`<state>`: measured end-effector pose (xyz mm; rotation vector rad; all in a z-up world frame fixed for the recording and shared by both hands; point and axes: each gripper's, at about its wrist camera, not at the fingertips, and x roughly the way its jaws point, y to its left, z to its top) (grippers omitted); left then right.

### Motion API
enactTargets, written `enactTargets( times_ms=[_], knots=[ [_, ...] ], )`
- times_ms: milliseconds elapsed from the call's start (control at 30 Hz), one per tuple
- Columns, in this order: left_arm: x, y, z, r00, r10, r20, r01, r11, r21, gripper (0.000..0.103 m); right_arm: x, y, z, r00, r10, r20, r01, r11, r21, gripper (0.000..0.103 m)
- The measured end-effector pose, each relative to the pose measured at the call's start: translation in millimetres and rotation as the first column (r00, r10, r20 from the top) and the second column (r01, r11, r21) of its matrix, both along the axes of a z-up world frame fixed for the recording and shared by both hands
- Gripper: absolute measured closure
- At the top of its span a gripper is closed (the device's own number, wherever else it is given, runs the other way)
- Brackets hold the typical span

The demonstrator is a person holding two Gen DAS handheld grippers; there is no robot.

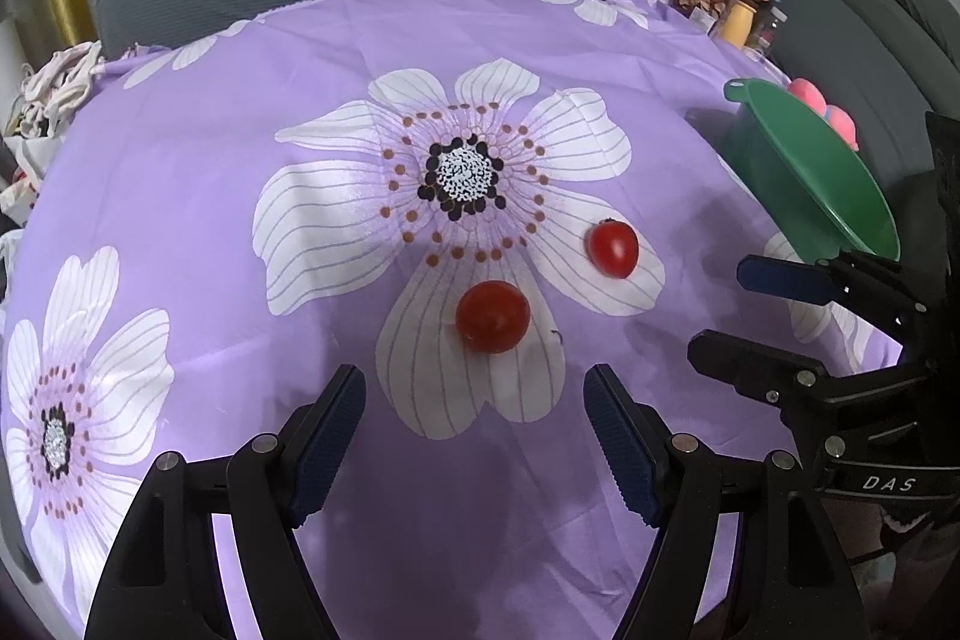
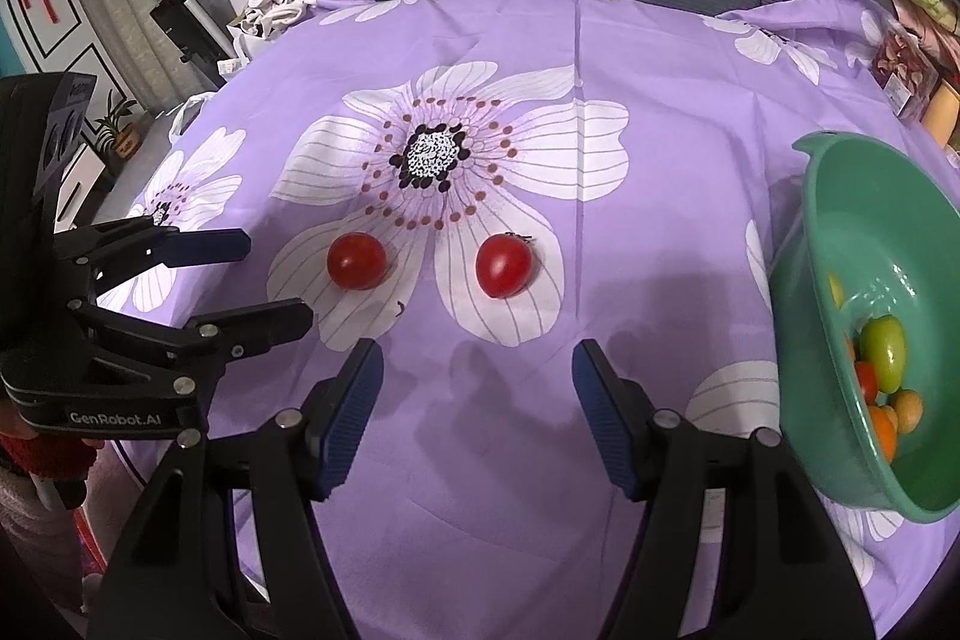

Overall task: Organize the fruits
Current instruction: 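Move both open grippers back over the two red cherry tomatoes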

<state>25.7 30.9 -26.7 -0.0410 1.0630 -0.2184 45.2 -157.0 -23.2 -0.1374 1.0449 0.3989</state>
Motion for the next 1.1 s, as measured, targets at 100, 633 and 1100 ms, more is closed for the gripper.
enactTargets(
  times_ms=[100, 633, 1100],
  knots=[
    [1.2, 1.0, 0.5, 1.0, -0.01, 0.006, 0.01, 1.0, -0.001, 0.028, 2.1, 0.1, -0.4, 1.0, -0.001, 0.0, 0.001, 1.0, 0.0, 0.038],
    [23.3, -14.4, -10.2, 0.995, -0.1, -0.013, 0.1, 0.993, 0.057, 0.029, 35.3, 2.3, -16.7, 1.0, -0.023, -0.022, 0.022, 0.999, -0.026, 0.039],
    [33.1, -15.5, -17.0, 0.991, -0.13, -0.04, 0.132, 0.99, 0.045, 0.048, 53.5, 4.8, -31.2, 0.998, -0.009, -0.061, 0.01, 1.0, 0.007, 0.048]
  ],
)
